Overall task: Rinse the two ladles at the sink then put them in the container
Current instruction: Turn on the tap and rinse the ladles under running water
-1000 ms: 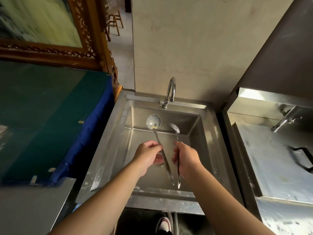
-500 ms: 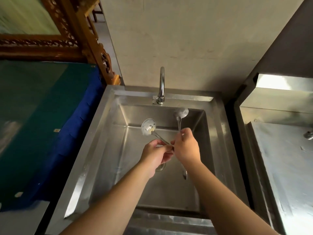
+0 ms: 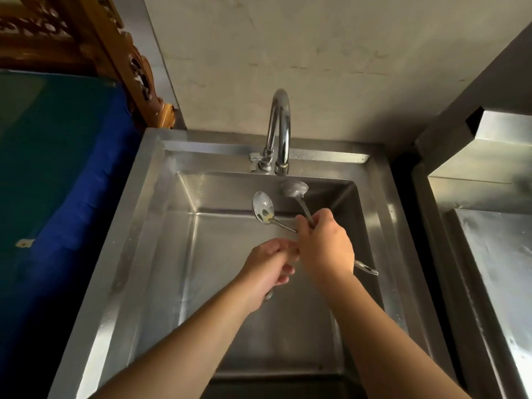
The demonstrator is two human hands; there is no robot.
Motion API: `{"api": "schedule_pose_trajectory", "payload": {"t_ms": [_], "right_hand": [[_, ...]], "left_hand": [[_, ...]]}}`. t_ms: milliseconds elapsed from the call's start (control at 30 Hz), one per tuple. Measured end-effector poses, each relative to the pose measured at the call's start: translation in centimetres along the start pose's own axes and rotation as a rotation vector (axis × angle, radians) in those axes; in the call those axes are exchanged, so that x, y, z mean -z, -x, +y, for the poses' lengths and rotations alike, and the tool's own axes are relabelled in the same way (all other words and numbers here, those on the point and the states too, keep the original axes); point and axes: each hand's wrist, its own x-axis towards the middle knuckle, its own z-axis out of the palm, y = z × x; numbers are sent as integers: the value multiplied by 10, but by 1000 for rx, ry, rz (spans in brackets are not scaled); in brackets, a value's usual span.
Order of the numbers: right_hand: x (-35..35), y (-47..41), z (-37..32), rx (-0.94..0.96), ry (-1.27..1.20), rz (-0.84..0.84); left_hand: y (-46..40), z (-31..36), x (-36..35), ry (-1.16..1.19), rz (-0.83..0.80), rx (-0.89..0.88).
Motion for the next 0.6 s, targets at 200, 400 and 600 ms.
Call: {"api": "schedule_pose_trajectory", "payload": {"t_ms": [200, 400, 600], "right_hand": [[-11, -22, 5, 1, 66, 68], [-20, -35, 9, -44, 16, 113], [-16, -40, 12, -4, 11, 151]], "left_hand": [[-49, 3, 72, -580, -65, -173], [-118, 74, 109, -988, 319, -494], [-159, 131, 97, -1284, 327, -714]]}}
